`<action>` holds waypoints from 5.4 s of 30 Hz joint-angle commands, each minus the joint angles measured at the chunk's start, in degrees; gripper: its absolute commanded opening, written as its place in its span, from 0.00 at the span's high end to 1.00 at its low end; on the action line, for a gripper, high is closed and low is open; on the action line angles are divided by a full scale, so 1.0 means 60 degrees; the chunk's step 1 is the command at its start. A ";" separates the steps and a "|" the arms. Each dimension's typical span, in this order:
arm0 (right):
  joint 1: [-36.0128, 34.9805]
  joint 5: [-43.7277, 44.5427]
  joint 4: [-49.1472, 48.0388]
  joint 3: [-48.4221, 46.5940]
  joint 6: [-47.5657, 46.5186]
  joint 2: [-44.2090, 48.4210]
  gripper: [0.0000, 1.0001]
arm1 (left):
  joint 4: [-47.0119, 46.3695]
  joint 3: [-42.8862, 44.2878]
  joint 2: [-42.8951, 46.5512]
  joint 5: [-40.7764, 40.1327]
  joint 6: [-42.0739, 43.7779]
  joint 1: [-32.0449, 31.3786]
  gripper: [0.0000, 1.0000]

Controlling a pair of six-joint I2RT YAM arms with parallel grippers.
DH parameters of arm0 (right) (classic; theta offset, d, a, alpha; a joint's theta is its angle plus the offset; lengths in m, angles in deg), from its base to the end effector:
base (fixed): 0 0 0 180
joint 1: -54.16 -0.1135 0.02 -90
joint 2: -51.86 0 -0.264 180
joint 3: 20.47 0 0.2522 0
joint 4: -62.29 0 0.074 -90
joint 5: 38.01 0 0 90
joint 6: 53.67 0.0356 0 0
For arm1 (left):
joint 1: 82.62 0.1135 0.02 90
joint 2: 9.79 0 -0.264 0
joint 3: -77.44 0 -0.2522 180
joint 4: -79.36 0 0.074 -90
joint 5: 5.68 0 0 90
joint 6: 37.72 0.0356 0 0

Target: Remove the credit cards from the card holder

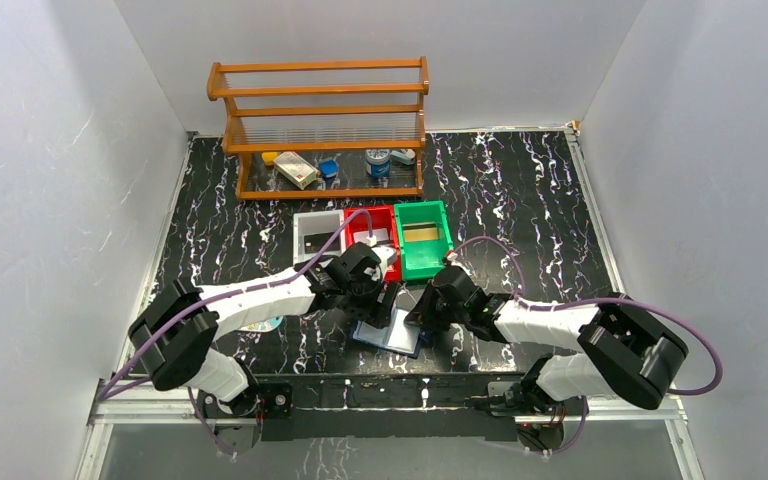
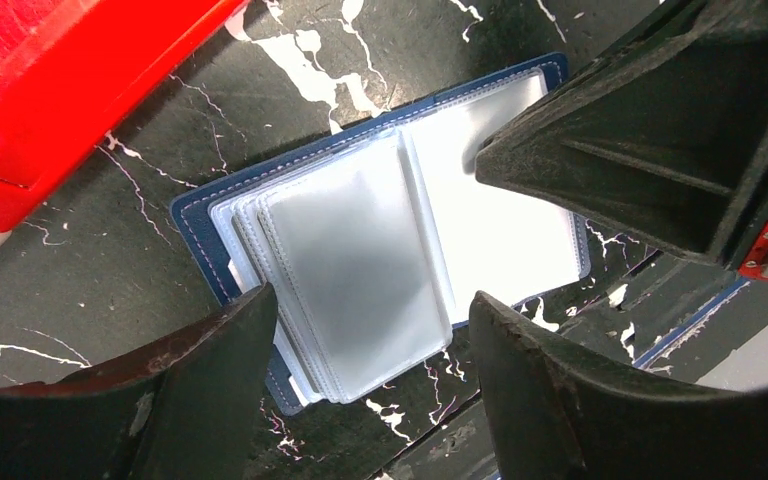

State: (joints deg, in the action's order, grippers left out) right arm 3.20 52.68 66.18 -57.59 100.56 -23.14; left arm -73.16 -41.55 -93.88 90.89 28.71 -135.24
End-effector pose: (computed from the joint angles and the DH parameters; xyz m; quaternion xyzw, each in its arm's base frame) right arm 0.1468 0.1803 0.1406 0.1079 0.9063 0.3420 0.2236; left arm 0.1754 -0.2363 0.1928 0.2544 0.9049 -0.2503 0.2318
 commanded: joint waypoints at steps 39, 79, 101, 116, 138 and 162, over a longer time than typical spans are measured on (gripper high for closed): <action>0.0027 -0.0321 -0.0074 -0.0489 -0.0694 0.0729 0.76 | -0.1845 -0.0624 -0.0304 0.2367 -0.1187 -0.0024 0.30; 0.0122 0.0212 -0.1474 0.1519 0.0851 -0.0501 0.77 | -0.0667 -0.0557 0.0796 0.0598 -0.0631 -0.0023 0.26; 0.0203 0.0083 -0.1406 0.1475 0.0699 -0.0646 0.77 | -0.0830 -0.0424 0.0105 0.1386 -0.0617 -0.0024 0.31; 0.0235 0.0026 -0.1440 0.1475 0.0694 -0.0769 0.77 | -0.0892 -0.0146 0.0721 0.1908 -0.0700 -0.0023 0.49; 0.0246 0.0082 -0.0508 0.0847 -0.0005 0.1335 0.60 | -0.1385 0.0033 0.0334 0.3410 -0.0681 -0.0036 0.52; 0.0246 0.2518 0.3182 0.1877 0.1689 0.7025 0.55 | -0.2457 0.0049 -0.0580 0.4646 -0.1076 -0.0739 0.44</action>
State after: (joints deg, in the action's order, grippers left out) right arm 4.60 65.60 83.41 -45.70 109.67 17.43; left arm -87.90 -40.85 -100.37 119.35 21.81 -139.22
